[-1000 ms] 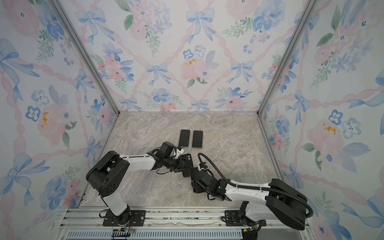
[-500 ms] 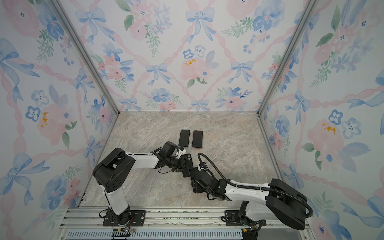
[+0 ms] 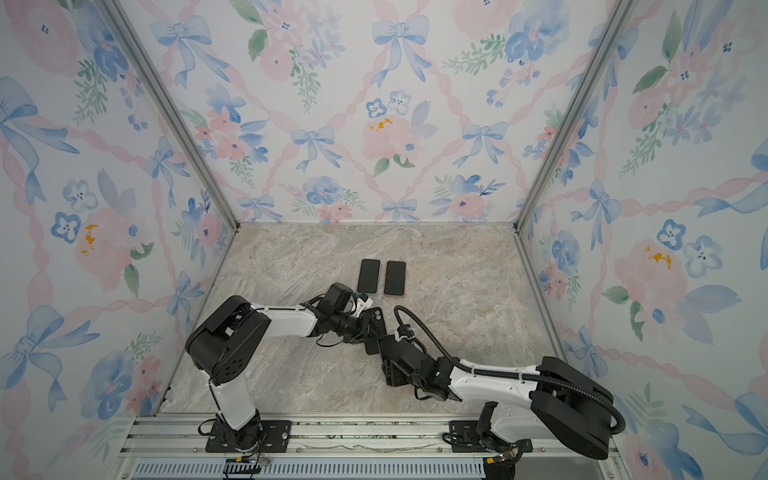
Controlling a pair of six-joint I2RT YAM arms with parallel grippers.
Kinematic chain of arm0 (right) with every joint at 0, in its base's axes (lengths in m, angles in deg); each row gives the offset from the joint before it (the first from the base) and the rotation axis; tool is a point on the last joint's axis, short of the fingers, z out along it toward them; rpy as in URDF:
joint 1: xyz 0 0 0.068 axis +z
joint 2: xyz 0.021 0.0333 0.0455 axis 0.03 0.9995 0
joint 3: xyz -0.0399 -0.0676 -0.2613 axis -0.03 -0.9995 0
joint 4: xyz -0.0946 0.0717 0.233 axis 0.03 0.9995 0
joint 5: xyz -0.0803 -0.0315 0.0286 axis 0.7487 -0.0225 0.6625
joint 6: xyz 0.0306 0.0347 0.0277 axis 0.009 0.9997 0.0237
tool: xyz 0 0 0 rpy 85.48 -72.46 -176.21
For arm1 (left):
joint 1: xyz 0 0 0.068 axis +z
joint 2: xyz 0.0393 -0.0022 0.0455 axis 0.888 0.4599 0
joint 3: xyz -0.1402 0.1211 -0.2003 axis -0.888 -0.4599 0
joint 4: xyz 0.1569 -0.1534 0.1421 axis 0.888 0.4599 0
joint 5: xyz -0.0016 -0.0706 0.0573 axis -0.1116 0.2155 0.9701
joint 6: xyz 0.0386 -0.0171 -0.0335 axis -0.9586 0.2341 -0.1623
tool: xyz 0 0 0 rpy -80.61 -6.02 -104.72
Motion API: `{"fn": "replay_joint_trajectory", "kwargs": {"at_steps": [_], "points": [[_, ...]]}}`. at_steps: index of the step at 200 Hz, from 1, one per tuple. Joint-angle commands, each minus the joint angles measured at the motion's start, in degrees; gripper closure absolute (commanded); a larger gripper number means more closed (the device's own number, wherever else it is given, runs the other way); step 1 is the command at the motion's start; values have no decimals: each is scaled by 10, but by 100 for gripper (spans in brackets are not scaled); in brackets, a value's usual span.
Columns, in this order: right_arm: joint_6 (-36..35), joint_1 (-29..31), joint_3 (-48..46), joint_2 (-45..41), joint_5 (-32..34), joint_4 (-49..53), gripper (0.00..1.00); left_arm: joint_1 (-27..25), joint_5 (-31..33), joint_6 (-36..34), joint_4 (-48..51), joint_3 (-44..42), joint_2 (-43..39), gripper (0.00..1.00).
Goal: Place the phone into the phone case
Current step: 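Lift the purple-edged phone with the right gripper and draw it back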
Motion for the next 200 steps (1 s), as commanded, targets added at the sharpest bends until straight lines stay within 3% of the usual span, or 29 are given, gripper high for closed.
{"fn": "replay_joint_trajectory", "kwargs": {"at_steps": [1,63,136,167,200], "points": [[-3,-3,1,10,-15,43,50,-6,-22,-3,-28,-6,10,78],[-4,-10,-1,3,-12,40,50,-8,-24,-2,-40,-13,17,78],[-11,-19,4,11,-16,32,49,-8,-28,1,-47,-17,6,85],[-15,-20,8,11,-15,38,45,-8,-34,8,-54,-18,-2,90],[-23,-20,21,1,-6,68,33,0,-35,12,-56,-27,-11,95]]}}
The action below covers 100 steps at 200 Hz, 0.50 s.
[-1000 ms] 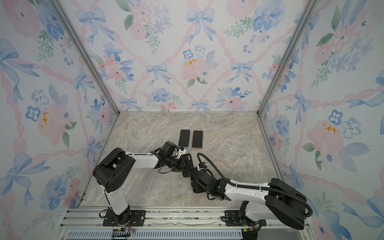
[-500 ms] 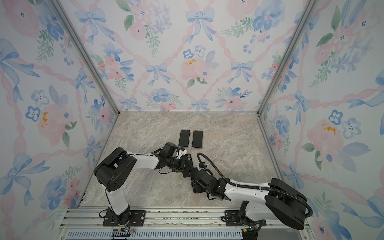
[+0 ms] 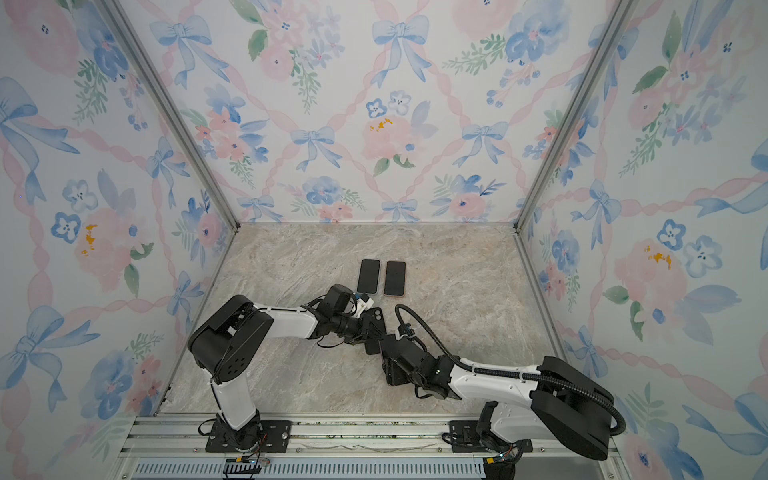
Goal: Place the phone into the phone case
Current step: 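Lift the purple-edged phone with the right gripper and draw it back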
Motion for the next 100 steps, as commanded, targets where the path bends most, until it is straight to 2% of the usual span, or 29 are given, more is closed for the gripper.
{"fn": "replay_joint_trajectory", "kwargs": {"at_steps": [1,43,100], "points": [[-20,-6,14,0,4,55,32,2,-23,6,-11,-13,-19,95],[-33,-14,27,-63,13,110,12,10,-27,11,-13,-14,-22,100],[-7,-51,14,-189,1,139,8,20,-19,43,-27,-2,-56,100]]}}
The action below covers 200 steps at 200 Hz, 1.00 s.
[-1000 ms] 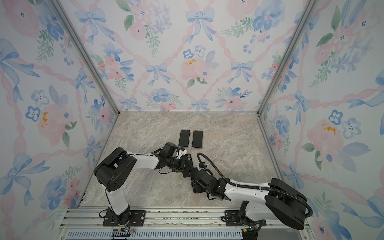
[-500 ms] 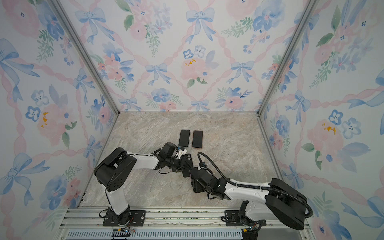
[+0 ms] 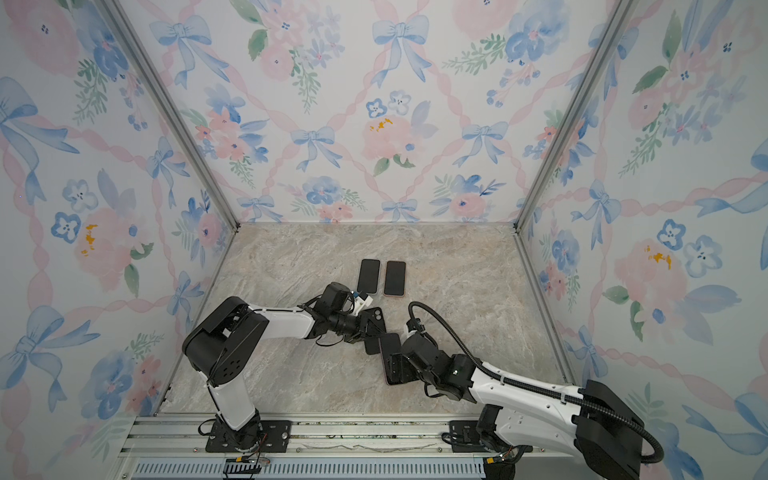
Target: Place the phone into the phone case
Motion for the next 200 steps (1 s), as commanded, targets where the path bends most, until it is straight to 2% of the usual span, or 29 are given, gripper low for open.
{"fn": "replay_joint_trajectory", "kwargs": {"at_steps": [1,44,80,136,170,200], "points": [[14,-27,5,-43,-1,37,8,8,4,20,-16,4,-34,100],[62,-90,-12,-130,-51,28,11,28,12,89,-86,-2,-66,100],[133,-143,-31,-172,-105,-5,14,39,29,152,-159,-21,-84,100],[284,-193,-124,-231,-162,-176,20,45,43,256,-302,-68,-94,100],[303,-219,-145,-255,-169,-205,23,44,46,290,-355,-77,-92,100],[331,-243,-175,-216,-198,-324,29,43,47,322,-405,-83,-82,100]]}}
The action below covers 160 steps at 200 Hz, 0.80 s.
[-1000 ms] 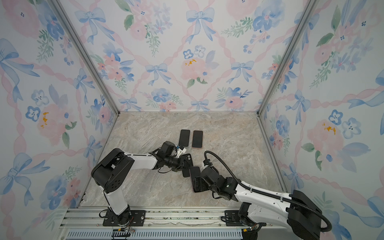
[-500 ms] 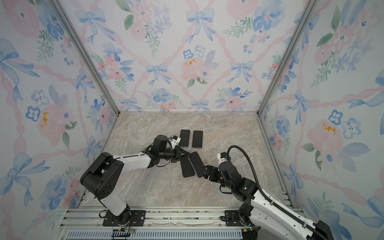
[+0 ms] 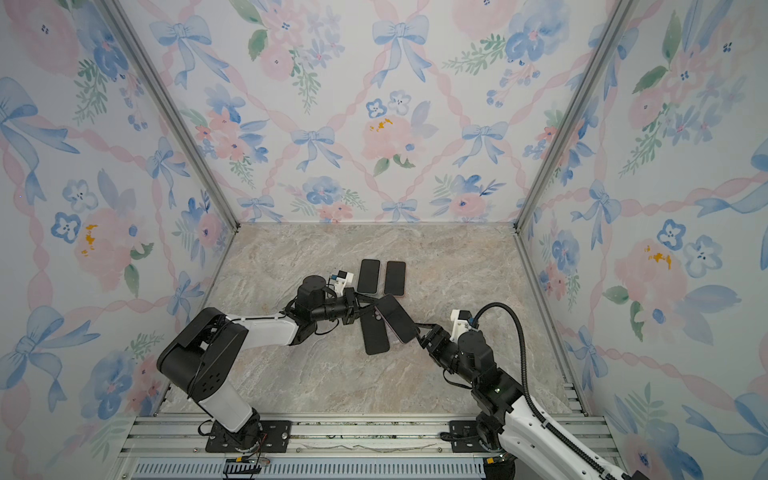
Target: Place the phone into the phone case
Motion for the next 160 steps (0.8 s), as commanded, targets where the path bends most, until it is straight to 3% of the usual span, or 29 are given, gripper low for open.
{"fn": "replay_joint_trajectory", "kwargs": {"at_steps": [1,50,107,160], "points": [[36,-16,-24,29,-31,-115,30,2,-5,46,-95,-7,-8,100],[51,-23,-34,80,-39,-193,36,5,1,70,-132,-13,-5,100],[36,-31,-21,108,-41,-232,60,4,-4,96,-171,-17,5,100],[26,-34,-11,110,-45,-236,76,2,-7,99,-176,-21,8,100]]}}
